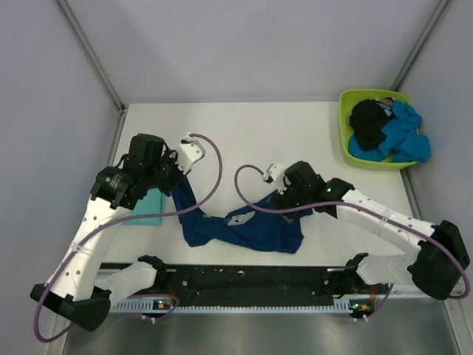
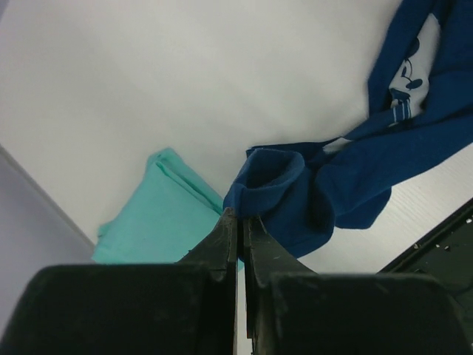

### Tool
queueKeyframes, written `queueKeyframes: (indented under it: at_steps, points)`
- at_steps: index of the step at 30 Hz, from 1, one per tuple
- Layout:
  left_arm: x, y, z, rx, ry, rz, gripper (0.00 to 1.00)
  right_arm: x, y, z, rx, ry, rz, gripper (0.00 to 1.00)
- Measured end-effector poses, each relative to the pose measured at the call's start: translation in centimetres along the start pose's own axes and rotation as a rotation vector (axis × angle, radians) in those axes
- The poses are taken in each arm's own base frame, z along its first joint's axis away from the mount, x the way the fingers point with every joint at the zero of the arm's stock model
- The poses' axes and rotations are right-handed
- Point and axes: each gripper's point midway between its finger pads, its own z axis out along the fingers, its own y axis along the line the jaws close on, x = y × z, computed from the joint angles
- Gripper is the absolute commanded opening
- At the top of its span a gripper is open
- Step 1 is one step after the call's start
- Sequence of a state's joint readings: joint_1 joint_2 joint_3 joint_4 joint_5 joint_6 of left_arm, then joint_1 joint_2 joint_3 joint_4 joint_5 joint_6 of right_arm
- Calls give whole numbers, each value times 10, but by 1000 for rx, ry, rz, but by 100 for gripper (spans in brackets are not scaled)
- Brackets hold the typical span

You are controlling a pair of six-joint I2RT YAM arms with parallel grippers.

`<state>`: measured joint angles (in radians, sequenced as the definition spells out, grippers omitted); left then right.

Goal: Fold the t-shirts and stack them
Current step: Flatten out the tshirt

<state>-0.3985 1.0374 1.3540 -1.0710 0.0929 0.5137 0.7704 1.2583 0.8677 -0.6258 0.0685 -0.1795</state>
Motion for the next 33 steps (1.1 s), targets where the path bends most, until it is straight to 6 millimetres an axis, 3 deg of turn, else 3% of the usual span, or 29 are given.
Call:
queueKeyframes:
  at_steps: [3, 6, 8, 12, 15, 21, 25, 28, 30, 31, 33]
  points:
    - [12, -11, 7, 39, 24, -6, 0, -36, 15, -16, -102, -146, 15, 71]
    - [14, -14, 7, 48, 21, -9, 0, -54, 23, -7, -178, -173, 42, 64]
    - [13, -14, 4, 47, 8, -8, 0, -50, 24, 17, -219, -108, 92, 61]
    - [11, -15, 1, 46, -9, -6, 0, -16, 14, 62, -226, 77, 271, 61]
    - [11, -15, 1, 47, -10, -6, 0, -9, 8, 68, -191, 113, 339, 61]
    - [12, -16, 2, 47, -7, -8, 0, -27, 9, 67, -209, 65, 386, 54]
    - [12, -16, 2, 47, -6, -7, 0, -27, 13, 71, -221, 76, 413, 51]
    - [12, -16, 1, 45, -9, -7, 0, -22, 10, 74, -200, 94, 420, 36]
    - [12, -16, 0, 44, -11, -7, 0, -20, 9, 76, -189, 105, 420, 8]
    - [12, -16, 0, 44, -12, -6, 0, -19, 9, 76, -188, 108, 421, 0]
    - [12, -16, 0, 43, -13, -6, 0, -18, 9, 78, -187, 114, 423, 0]
